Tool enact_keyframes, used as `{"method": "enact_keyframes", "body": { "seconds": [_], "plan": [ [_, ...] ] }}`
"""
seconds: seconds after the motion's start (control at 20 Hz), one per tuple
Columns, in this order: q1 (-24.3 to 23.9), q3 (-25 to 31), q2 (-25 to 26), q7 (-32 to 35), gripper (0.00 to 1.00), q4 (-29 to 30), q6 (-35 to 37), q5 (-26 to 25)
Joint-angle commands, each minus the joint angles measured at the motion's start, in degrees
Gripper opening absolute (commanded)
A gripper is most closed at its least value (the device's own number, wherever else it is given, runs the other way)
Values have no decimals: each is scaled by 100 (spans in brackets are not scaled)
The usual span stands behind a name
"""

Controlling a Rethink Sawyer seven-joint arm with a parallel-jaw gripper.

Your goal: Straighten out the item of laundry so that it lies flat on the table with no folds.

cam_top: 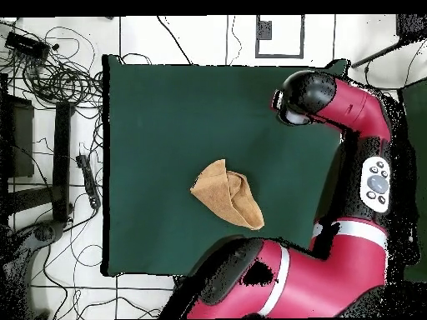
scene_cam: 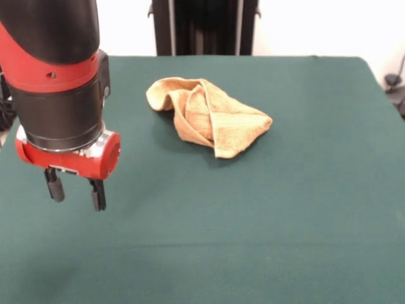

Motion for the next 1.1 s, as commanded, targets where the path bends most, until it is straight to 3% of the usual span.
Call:
{"method": "enact_keyframes", "body": {
  "seconds": [0.05, 0.4, 1.1],
  "plan": [
    [-124, 517, 564, -305, 100, 23, 284, -180],
    [-269, 554, 669, -612, 100, -149, 362, -273],
    [-132, 636, 675, -491, 100, -236, 493, -296]
  ]
}}
